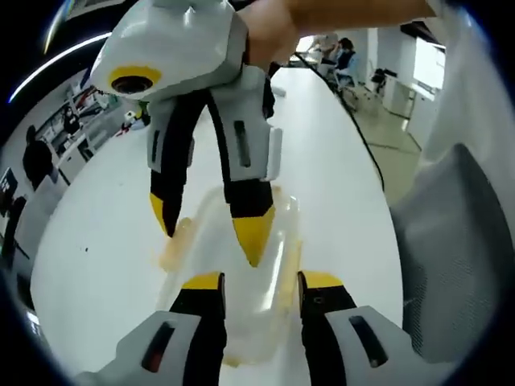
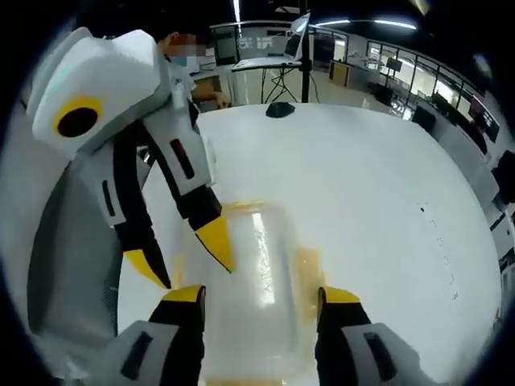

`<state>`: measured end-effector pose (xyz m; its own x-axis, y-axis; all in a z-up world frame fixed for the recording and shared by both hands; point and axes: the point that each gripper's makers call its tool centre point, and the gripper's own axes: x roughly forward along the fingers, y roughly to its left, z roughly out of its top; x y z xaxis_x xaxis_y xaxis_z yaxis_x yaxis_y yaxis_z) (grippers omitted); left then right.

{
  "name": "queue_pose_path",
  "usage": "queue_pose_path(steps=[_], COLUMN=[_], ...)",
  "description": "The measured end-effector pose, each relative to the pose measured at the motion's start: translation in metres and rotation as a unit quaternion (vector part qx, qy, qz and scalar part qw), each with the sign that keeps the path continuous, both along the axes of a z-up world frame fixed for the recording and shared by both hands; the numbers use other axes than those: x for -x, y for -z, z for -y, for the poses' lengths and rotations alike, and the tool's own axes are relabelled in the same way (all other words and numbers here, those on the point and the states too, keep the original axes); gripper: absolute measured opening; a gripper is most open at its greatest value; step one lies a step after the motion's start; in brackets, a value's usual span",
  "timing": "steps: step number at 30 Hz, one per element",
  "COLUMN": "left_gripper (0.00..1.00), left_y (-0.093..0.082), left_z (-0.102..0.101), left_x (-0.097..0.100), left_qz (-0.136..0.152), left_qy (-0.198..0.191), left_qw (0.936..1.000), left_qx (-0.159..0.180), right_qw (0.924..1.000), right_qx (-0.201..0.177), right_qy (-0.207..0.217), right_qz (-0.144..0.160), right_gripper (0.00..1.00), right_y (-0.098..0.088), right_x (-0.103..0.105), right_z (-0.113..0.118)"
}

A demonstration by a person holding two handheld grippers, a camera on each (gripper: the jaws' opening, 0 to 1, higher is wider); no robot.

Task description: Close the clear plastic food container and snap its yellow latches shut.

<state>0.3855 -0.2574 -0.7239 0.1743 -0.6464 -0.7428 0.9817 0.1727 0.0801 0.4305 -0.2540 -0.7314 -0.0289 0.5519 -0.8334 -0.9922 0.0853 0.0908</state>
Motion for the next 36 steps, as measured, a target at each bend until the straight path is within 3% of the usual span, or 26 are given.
queue_pose_path(steps=[1, 2, 4, 16, 21, 36], left_gripper=[0.34, 0.35, 0.35, 0.41, 0.43, 0.41], left_y=[0.001, 0.0, 0.002, 0.007, 0.013, 0.014], left_z=[0.0, 0.001, 0.0, 0.008, 0.009, 0.009], left_x=[0.0, -0.001, 0.001, 0.001, 0.0, -0.003], left_qz=[0.001, 0.007, 0.012, 0.051, 0.101, 0.094], left_qy=[0.0, 0.004, 0.006, 0.036, 0.068, 0.048], left_qw=[1.0, 1.0, 0.9999, 0.9978, 0.991, 0.9919], left_qx=[-0.002, 0.001, -0.006, -0.023, -0.055, -0.07], right_qw=[0.9998, 0.9994, 0.9995, 0.9962, 0.9949, 0.9878], right_qx=[0.019, 0.012, 0.014, 0.052, 0.061, 0.105], right_qy=[-0.007, -0.002, -0.012, -0.019, -0.024, -0.039], right_qz=[-0.005, -0.033, -0.025, -0.068, -0.076, -0.108], right_gripper=[0.54, 0.54, 0.55, 0.56, 0.57, 0.52], right_y=[0.004, 0.003, 0.004, 0.01, 0.012, 0.016], right_x=[0.001, 0.006, 0.0, 0.005, 0.006, 0.008], right_z=[0.005, 0.002, 0.0, 0.003, 0.003, 0.003])
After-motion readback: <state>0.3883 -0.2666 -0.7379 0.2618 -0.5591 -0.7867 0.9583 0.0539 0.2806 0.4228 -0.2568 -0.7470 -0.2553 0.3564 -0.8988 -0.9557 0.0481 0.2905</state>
